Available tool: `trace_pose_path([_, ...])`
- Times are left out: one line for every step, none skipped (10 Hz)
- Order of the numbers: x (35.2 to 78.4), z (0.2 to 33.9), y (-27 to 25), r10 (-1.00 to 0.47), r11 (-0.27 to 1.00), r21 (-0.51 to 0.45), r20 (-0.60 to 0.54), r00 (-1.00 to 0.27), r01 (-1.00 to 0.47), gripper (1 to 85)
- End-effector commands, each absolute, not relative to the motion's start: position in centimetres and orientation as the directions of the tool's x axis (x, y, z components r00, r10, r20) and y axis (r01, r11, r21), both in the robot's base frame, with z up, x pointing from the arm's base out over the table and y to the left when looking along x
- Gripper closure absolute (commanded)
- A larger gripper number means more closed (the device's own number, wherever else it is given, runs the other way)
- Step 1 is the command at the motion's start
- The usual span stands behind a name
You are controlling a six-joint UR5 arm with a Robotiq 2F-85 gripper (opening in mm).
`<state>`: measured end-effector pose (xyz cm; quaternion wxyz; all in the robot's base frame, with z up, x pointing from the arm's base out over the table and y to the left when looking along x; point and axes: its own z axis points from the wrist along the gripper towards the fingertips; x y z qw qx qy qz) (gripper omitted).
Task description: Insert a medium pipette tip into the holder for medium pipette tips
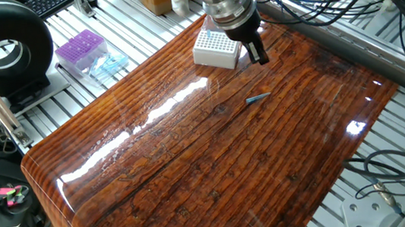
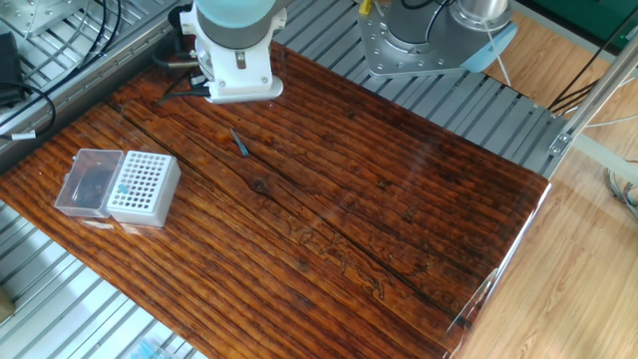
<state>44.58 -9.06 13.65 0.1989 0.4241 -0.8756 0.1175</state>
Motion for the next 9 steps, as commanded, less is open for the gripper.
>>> trace_pose_path([44.3, 14.0, -9.1, -0.696, 0.611, -0.026, 0.459, -0.552, -0.791, 77.3])
trace_pose_path([44.6, 14.1, -9.5, -0.686, 0.612, -0.048, 0.464, -0.560, -0.789, 78.0])
trace_pose_path([44.6, 13.8, -9.2, -0.690, 0.616, -0.043, 0.452, -0.565, -0.787, 78.7])
trace_pose_path([45.0, 13.6, -8.9, -0.695, 0.616, -0.050, 0.435, -0.572, -0.786, 81.0])
trace_pose_path([45.3, 13.6, -9.0, -0.687, 0.624, -0.067, 0.429, -0.587, -0.779, 84.3])
trace_pose_path([45.2, 13.4, -8.6, -0.690, 0.630, -0.054, 0.420, -0.590, -0.775, 84.7])
trace_pose_path([44.6, 13.4, -8.0, -0.696, 0.634, -0.024, 0.418, -0.583, -0.773, 83.7])
trace_pose_path([44.5, 13.0, -6.7, -0.724, 0.627, 0.019, 0.381, -0.574, -0.779, 81.0])
trace_pose_path([44.2, 12.8, -5.9, -0.749, 0.612, 0.059, 0.363, -0.554, -0.789, 74.7])
